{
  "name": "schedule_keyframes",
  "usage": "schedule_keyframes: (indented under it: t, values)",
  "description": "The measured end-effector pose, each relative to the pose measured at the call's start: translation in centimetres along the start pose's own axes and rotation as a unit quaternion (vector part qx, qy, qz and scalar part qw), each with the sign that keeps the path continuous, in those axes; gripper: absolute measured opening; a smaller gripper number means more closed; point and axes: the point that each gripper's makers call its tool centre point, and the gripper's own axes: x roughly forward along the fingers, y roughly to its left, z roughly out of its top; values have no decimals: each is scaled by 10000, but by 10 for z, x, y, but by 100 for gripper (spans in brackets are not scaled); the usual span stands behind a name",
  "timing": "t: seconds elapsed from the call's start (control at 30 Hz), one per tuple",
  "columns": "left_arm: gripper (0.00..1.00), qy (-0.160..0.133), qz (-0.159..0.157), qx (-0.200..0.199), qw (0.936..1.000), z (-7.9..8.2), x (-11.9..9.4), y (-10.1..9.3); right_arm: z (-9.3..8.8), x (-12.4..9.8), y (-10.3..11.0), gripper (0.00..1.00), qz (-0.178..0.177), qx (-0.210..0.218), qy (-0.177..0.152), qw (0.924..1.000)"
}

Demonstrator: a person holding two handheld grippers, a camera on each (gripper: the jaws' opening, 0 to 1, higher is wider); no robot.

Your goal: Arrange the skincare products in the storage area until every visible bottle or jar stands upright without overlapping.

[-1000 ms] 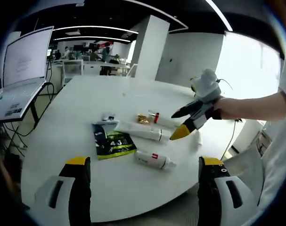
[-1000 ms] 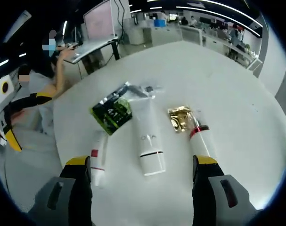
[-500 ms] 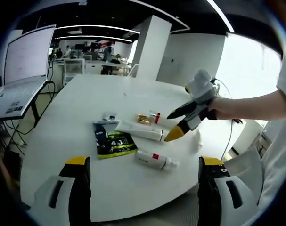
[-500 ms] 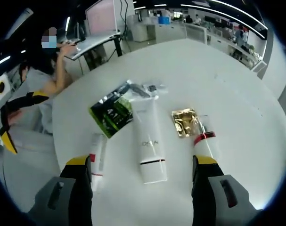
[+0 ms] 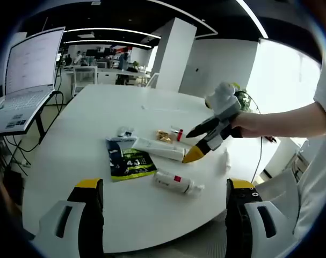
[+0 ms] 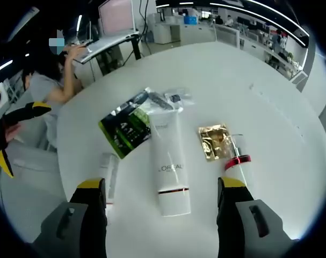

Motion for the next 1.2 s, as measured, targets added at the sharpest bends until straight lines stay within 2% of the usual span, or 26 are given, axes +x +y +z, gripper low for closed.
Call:
schedule_keyframes:
  t: [0.27,0.63,0.9,1.2]
  values:
    - [87,-9,0,-22,10000,0,0,1,3,8,-7,84,-20,-37,32,10000]
    - [87,-22,4,-36,10000,1,0,1,2,12,-3,75,-56,-43,149,9999]
    - [87,-23,11,-53,10000,2,0,1,10,27,-10,68,-96,-213,252,9994]
    - [87,-28,20,-73,10000,2,0,2,9,46,-10,64,-43,-241,485,9985]
